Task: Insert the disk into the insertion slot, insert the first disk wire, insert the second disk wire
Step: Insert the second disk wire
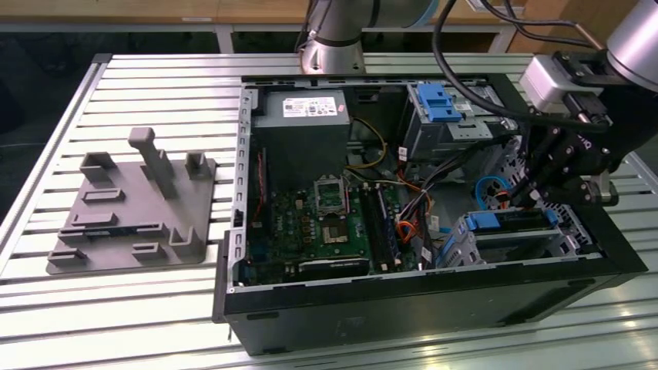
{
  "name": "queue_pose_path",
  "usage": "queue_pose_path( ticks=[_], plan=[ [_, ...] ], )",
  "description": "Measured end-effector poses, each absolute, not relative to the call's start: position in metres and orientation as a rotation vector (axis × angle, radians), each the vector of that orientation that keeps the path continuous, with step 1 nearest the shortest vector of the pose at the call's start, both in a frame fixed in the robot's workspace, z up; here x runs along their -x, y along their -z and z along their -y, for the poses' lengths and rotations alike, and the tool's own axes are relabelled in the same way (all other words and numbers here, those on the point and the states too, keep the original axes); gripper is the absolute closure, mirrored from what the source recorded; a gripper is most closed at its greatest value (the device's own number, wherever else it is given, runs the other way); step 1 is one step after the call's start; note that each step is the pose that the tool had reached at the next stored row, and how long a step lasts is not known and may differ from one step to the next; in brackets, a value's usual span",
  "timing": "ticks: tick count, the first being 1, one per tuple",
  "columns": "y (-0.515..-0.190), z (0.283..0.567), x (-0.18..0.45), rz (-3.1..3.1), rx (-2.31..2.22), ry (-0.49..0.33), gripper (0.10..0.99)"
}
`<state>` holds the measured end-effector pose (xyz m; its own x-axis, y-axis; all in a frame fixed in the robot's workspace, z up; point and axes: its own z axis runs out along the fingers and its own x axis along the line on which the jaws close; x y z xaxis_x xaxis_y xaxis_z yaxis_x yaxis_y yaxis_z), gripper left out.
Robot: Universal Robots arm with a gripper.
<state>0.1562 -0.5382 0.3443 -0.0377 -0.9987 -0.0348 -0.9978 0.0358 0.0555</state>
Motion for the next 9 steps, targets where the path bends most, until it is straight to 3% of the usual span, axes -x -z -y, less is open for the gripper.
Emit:
queue_pose_path(
  ticks=[9],
  plan=[
    [-0.3434, 0.5412, -0.1562, 2.251, -2.170, 0.100, 0.925]
  ],
)
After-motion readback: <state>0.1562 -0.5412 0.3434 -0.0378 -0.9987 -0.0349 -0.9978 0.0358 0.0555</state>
